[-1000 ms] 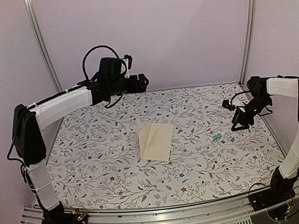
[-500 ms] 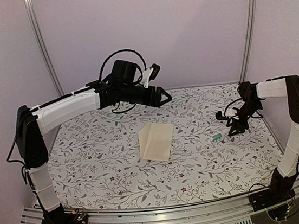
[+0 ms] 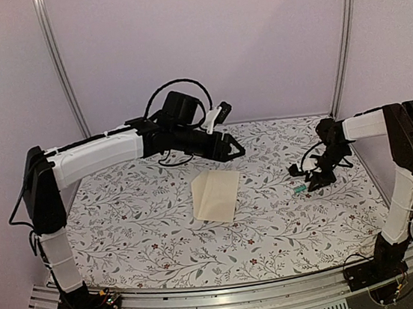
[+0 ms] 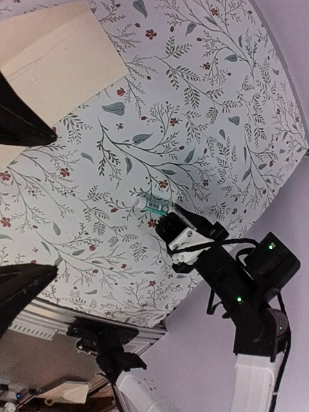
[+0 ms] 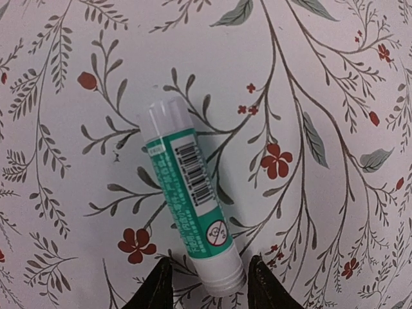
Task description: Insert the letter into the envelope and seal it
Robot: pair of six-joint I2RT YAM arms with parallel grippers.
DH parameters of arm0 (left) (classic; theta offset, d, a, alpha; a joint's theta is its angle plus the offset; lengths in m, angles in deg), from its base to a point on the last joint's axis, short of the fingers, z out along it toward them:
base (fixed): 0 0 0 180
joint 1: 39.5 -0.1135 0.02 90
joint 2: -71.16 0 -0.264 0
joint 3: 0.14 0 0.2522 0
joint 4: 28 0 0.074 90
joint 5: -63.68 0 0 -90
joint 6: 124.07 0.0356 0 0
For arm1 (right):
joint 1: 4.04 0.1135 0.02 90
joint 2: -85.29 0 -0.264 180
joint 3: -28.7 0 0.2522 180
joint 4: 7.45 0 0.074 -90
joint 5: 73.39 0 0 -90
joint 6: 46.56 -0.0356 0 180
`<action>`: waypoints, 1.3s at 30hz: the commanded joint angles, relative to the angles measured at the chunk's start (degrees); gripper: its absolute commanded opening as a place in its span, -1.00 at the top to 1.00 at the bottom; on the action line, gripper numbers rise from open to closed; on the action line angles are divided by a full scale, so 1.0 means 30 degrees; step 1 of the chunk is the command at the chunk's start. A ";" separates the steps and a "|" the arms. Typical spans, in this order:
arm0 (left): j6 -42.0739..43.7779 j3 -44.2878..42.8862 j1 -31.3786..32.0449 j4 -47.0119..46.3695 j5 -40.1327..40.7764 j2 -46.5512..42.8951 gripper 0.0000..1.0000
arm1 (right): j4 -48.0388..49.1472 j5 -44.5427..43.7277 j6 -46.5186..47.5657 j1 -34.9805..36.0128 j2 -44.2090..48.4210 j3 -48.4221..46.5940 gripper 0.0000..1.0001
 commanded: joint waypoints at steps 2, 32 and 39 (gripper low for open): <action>-0.0295 0.0612 0.0095 -0.0136 -0.0406 -0.0761 -0.21 | 0.0251 -0.0307 0.0386 0.0210 -0.0288 0.0573 0.39; 0.3459 0.5247 0.0376 -0.2997 -0.4706 -0.1886 -0.29 | -0.7028 0.6275 -0.7396 0.7914 0.2667 -0.6141 0.75; 0.3362 0.5220 0.0330 -0.3033 -0.5650 -0.1534 -0.23 | -0.7087 0.6163 -0.8691 0.8319 0.2067 -0.7318 0.75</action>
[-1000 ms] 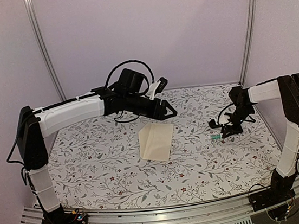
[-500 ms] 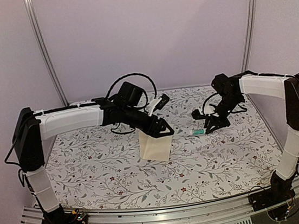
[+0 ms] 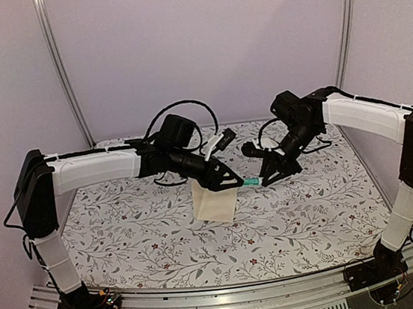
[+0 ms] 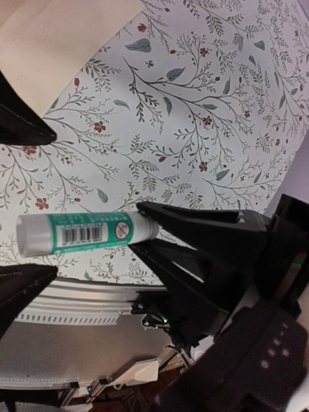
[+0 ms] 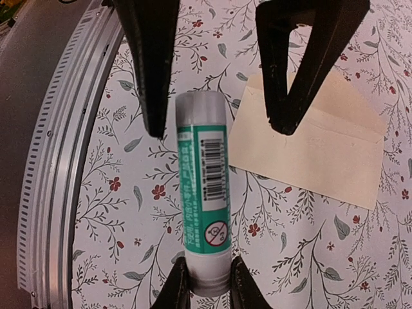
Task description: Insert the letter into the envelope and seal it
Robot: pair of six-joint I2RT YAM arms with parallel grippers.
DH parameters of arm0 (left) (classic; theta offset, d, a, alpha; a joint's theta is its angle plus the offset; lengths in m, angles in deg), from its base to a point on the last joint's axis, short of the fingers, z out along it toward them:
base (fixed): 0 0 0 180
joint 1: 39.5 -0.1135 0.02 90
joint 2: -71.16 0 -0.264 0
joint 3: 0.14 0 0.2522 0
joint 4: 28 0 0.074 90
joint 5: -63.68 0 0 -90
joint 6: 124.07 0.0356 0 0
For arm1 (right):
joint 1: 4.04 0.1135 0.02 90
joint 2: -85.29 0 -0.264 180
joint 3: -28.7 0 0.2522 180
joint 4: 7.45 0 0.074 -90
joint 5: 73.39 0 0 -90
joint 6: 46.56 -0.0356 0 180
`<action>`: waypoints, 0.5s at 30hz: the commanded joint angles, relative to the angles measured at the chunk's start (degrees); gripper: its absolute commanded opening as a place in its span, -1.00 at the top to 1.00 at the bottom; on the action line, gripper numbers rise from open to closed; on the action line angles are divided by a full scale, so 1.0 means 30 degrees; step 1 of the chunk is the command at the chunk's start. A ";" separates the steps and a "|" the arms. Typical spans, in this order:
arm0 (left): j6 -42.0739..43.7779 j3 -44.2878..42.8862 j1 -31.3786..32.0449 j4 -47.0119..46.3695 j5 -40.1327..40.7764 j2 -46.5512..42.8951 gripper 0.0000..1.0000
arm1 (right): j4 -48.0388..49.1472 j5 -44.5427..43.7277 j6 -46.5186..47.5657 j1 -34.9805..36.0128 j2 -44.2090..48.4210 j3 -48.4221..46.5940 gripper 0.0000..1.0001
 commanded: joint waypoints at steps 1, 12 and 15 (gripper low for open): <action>0.0084 0.0107 0.0198 -0.0625 -0.1077 -0.0167 -0.21 | -0.0468 0.0501 -0.1218 0.0191 -0.0514 -0.1001 0.75; -0.0046 -0.0182 0.0094 -0.0684 -0.2032 0.0342 0.20 | -0.0477 0.0259 -0.1420 0.0471 -0.0777 -0.1216 0.74; -0.0080 -0.0452 0.0065 -0.0426 -0.2221 0.0545 0.25 | -0.0372 0.0352 -0.1622 0.0464 -0.0792 -0.1300 0.74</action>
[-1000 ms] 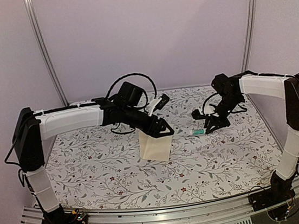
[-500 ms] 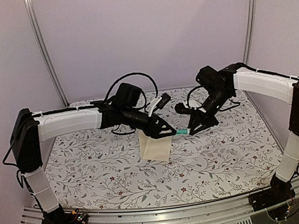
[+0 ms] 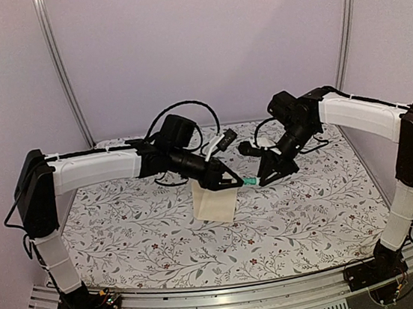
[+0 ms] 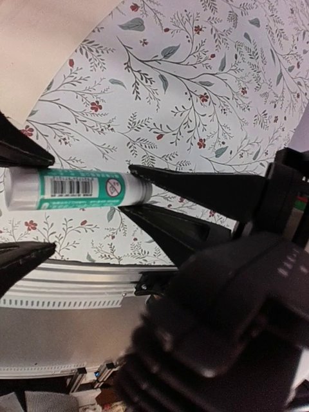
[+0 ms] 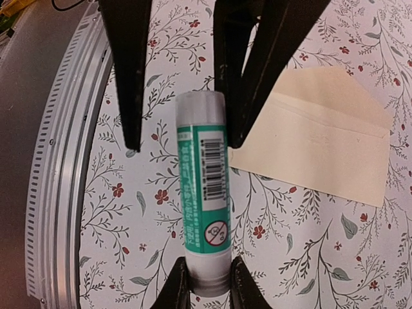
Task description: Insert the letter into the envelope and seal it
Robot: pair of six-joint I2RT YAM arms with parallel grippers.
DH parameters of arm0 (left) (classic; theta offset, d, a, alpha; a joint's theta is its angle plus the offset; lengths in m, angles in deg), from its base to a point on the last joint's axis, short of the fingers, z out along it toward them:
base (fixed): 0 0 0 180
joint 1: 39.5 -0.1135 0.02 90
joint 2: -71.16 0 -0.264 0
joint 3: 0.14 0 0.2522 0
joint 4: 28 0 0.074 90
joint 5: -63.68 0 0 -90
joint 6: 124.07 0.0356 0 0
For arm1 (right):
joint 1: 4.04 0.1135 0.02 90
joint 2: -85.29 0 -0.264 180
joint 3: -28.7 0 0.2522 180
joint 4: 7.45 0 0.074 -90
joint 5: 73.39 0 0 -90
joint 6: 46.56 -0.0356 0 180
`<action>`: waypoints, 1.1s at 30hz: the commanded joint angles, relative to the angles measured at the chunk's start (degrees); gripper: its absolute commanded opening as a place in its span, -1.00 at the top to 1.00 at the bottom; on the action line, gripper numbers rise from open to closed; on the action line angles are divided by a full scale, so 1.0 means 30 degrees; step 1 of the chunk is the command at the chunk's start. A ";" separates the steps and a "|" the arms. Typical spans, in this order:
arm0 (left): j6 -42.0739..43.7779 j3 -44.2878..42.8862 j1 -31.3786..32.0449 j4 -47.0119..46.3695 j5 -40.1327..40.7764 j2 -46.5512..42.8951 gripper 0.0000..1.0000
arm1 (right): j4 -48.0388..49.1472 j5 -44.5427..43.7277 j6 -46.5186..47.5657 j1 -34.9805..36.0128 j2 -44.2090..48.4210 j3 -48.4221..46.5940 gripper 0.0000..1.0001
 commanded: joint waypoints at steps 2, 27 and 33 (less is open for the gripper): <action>0.0045 -0.0636 0.0046 -0.0015 -0.0583 0.0581 0.25 | -0.0122 0.0430 -0.0499 0.0230 -0.0209 -0.0668 0.74; -0.4642 0.1201 -0.1447 -0.6445 -0.1291 -0.0700 0.81 | 0.3760 0.4890 -0.5863 -0.3712 0.1162 -0.1966 0.07; -0.7948 0.2773 -0.1567 -1.2905 0.2491 -0.1707 0.79 | 0.7168 0.9828 -1.2784 -0.6732 0.0490 -0.2699 0.02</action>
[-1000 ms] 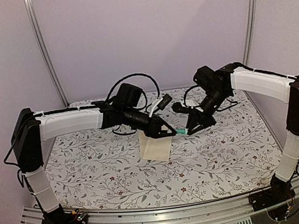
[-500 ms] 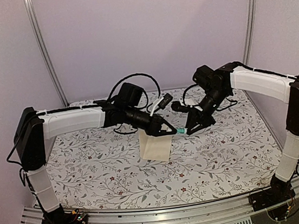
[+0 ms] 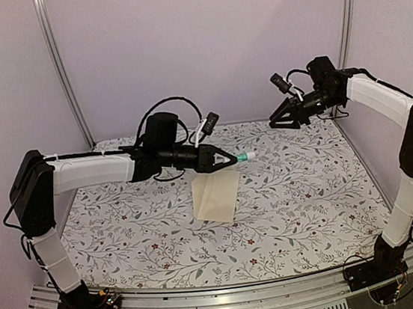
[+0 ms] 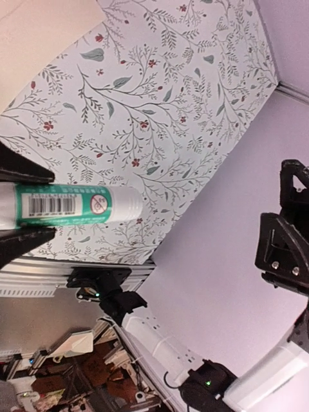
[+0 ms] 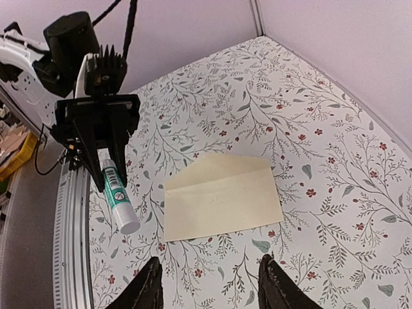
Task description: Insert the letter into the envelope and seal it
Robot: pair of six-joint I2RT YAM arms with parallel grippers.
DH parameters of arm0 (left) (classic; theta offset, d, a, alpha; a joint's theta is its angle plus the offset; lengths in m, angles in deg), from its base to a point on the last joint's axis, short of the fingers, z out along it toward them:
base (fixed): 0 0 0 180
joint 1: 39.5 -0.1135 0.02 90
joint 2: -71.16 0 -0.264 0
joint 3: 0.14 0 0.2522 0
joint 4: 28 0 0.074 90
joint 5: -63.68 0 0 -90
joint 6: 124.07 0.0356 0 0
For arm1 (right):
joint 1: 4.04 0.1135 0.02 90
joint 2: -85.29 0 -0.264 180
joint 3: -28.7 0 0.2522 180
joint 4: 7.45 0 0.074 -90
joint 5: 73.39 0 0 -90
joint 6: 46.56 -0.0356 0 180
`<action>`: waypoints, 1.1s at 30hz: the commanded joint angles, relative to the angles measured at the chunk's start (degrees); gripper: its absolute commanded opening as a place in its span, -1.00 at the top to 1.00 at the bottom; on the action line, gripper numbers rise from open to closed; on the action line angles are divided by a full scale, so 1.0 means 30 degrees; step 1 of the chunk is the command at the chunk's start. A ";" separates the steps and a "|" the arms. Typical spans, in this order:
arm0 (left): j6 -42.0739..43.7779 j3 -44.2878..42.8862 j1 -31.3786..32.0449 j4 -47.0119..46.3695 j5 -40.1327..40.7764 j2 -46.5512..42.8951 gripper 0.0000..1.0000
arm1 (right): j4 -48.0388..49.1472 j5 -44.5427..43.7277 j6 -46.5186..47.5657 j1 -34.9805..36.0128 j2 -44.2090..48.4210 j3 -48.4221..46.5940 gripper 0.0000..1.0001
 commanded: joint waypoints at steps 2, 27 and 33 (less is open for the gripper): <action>-0.3694 0.1019 -0.0104 -0.7920 0.3893 -0.1391 0.79 | 0.4438 0.4923 -0.7428 -0.1058 0.0002 -0.0409 0.00; -0.6001 0.0010 0.0505 -1.2474 0.6476 0.0626 0.79 | 1.7193 0.6085 -2.1075 0.1599 -0.0625 0.1631 -0.26; -0.6182 -0.0240 0.0518 -1.2739 0.6085 0.0999 0.79 | 1.7481 0.6158 -2.1322 0.1695 -0.0745 0.1711 -0.04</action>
